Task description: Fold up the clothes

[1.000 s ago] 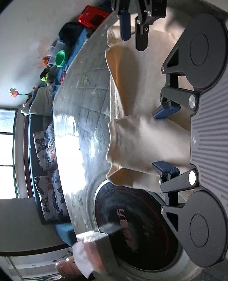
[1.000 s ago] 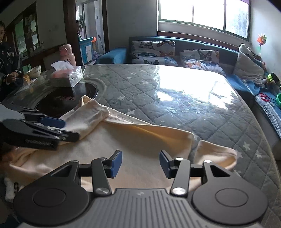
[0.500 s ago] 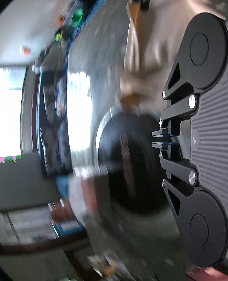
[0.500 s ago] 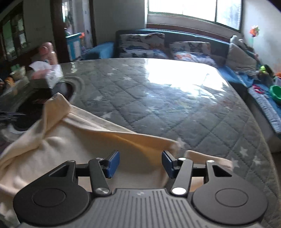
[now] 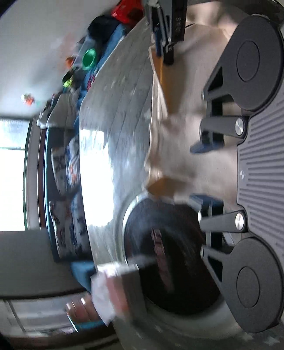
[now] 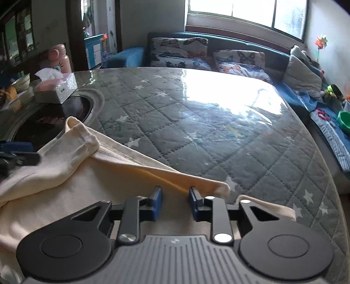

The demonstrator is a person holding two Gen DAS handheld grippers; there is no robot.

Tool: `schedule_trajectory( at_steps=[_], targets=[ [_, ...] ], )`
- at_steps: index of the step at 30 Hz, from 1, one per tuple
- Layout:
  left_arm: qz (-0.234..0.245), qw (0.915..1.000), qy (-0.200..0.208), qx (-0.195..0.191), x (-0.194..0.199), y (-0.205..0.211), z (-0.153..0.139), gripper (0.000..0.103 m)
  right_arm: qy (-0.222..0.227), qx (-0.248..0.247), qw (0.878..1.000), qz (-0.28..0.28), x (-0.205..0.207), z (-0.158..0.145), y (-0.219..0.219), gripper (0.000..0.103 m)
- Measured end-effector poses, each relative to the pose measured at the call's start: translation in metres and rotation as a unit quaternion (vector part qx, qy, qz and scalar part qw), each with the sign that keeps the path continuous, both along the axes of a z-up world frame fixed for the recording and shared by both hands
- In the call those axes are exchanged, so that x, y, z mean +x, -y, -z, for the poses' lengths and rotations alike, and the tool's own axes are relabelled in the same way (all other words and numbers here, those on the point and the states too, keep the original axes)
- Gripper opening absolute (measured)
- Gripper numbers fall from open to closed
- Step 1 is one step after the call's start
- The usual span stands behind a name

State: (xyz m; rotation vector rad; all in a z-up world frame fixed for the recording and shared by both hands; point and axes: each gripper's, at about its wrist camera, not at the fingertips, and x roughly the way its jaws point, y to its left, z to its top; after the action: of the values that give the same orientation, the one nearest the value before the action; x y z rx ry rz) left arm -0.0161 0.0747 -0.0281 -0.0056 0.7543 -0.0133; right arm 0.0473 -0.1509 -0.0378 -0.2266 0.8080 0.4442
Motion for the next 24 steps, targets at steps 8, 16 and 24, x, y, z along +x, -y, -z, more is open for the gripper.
schedule_trajectory(
  at_steps=[8, 16, 24],
  targets=[
    [0.003, 0.9999, -0.004, 0.016, 0.016, 0.012, 0.016, 0.038, 0.001, 0.004, 1.0, -0.003, 0.002, 0.0, -0.001, 0.025],
    [-0.03, 0.9995, 0.005, -0.004, 0.014, -0.008, 0.008, 0.003, 0.005, 0.004, 1.0, 0.0, 0.002, 0.002, -0.002, 0.025],
    [-0.023, 0.999, 0.004, -0.039, 0.017, -0.017, 0.006, 0.013, 0.005, 0.004, 1.0, 0.002, 0.002, 0.002, -0.001, 0.027]
  ],
)
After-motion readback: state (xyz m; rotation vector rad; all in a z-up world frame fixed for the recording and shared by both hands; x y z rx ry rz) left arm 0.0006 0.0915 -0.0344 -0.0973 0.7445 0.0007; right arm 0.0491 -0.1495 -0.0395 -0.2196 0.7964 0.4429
